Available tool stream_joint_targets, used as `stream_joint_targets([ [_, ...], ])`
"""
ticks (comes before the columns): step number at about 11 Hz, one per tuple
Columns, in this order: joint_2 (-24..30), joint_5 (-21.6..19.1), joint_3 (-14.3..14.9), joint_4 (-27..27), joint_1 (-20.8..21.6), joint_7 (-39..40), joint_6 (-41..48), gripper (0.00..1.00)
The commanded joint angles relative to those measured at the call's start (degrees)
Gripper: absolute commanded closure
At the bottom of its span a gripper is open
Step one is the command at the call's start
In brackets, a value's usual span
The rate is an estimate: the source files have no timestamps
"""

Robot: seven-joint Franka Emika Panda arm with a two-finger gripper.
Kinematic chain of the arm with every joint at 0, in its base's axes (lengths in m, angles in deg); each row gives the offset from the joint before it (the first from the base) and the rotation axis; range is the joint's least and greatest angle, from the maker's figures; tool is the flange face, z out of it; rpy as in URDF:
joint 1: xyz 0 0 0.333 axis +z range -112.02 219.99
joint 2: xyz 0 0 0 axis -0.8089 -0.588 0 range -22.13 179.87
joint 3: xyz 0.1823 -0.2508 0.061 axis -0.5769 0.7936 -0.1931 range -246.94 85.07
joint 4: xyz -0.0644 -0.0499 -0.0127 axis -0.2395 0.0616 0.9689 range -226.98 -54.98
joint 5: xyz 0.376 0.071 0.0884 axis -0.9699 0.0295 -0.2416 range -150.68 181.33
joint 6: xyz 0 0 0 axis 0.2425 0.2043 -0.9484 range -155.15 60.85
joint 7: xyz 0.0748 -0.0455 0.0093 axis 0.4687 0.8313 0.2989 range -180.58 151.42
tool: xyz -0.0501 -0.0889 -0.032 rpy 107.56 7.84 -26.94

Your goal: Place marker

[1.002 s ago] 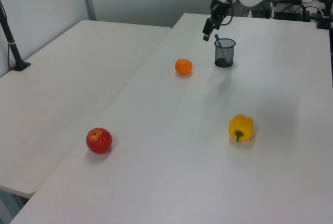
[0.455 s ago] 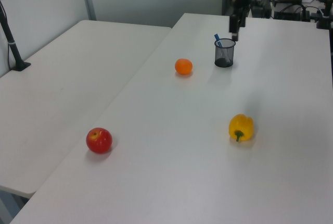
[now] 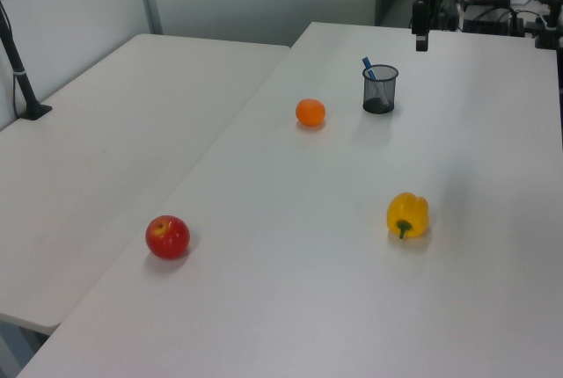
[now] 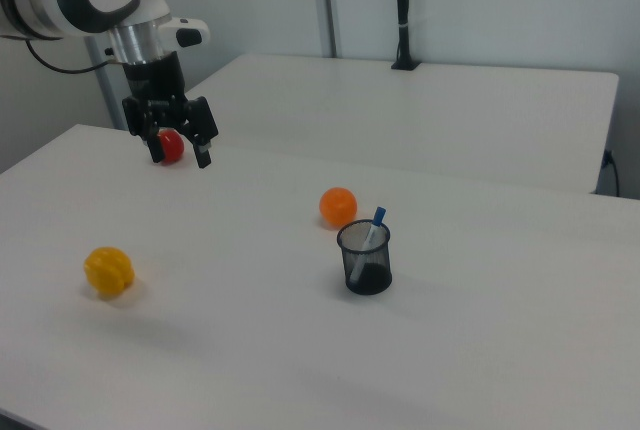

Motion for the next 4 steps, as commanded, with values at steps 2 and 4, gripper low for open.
stream_joint_targets([
  [2, 1.0, -0.87, 0.34, -1.12, -0.12, 0.78, 0.66, 0.0],
  [4, 1.0, -0.88, 0.43, -1.03, -0.29, 0.69, 0.49, 0.0],
])
